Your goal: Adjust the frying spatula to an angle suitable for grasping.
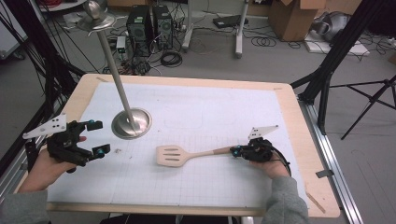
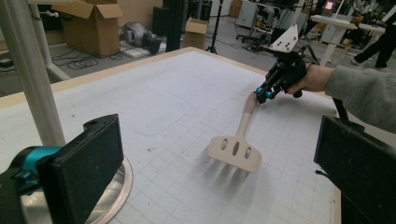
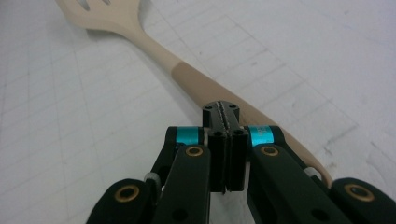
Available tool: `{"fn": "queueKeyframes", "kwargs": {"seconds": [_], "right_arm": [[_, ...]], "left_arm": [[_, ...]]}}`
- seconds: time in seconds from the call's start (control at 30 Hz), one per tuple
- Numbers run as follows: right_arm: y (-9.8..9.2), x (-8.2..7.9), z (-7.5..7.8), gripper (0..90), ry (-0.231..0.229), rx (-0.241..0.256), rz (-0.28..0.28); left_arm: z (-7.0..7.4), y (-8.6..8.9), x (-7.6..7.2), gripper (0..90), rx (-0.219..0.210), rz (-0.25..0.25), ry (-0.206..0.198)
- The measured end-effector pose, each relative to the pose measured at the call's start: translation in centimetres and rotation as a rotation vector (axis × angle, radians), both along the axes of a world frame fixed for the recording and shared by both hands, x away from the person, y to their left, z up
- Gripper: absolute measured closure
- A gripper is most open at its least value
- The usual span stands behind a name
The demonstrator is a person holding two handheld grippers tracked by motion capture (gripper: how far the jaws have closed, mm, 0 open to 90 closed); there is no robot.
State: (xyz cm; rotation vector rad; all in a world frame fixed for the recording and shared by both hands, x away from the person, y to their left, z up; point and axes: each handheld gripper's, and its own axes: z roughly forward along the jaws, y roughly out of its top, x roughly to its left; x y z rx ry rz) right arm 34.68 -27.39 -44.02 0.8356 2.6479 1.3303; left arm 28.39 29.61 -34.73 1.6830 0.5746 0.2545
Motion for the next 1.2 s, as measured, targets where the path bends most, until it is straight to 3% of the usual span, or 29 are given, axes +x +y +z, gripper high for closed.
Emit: {"fn": "queueKeyframes", "kwargs": {"seconds": [0.07, 0.27, 1.2], "right_arm": [[0.0, 0.0, -0.2, 90.0, 0.008, -0.021, -0.005], [0.0, 0.2, -0.3, 90.0, 0.003, -0.014, -0.006], [2.2, 2.1, -0.3, 90.0, -0.077, -0.055, -0.033]], "left_arm": [[0.0, 0.0, 0.0, 1.8, 0.000, 0.001, 0.000], [-0.2, 0.0, 0.0, 1.8, 0.005, 0.004, 0.006], [-0.2, 1.5, -1.4, 1.8, 0.002, 0.029, 0.000]]}}
